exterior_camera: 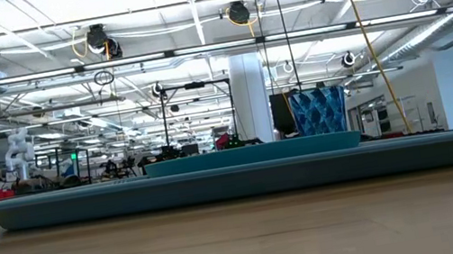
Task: Pick and place plate/cup/fork/spoon on tray
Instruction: Return to Home Position
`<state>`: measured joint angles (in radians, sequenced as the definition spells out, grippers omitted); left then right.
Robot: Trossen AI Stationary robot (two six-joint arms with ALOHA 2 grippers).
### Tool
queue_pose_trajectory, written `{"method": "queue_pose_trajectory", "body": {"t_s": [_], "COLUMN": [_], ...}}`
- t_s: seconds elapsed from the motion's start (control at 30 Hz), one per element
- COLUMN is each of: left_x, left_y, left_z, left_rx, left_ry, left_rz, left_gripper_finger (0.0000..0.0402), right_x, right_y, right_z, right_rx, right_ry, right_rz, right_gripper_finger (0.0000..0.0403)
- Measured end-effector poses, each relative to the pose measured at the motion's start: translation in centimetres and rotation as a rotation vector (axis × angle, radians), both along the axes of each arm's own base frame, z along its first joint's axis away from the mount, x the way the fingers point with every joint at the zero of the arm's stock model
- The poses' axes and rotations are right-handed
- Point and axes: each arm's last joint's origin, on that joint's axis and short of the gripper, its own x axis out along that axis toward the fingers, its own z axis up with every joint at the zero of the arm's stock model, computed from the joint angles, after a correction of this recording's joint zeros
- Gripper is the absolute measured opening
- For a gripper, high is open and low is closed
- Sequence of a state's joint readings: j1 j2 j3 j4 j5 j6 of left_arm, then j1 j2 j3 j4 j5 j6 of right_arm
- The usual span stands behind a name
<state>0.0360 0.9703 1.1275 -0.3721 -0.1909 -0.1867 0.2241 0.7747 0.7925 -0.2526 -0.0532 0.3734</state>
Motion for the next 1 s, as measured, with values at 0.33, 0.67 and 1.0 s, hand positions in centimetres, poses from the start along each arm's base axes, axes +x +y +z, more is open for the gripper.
{"method": "queue_pose_trajectory", "body": {"t_s": [0.33, 0.67, 1.0], "left_x": [0.2, 0.2, 0.2], "left_y": [-0.3, -0.4, -0.4], "left_z": [3.2, 2.7, 2.8], "left_rx": [-0.065, -0.073, -0.07], "left_ry": [-0.35, -0.3, -0.309], "left_rz": [-0.018, -0.024, -0.022], "left_gripper_finger": [0.0008, 0.0008, 0.0008], "right_x": [0.3, 0.3, 0.3], "right_y": [0.1, 0.1, 0.1], "right_z": [1.1, 1.0, 1.0], "right_rx": [0.009, 0.007, 0.007], "right_ry": [-0.122, -0.114, -0.114], "right_rz": [0.005, 0.005, 0.005], "right_gripper_finger": [0.0, 0.0, 0.0]}}
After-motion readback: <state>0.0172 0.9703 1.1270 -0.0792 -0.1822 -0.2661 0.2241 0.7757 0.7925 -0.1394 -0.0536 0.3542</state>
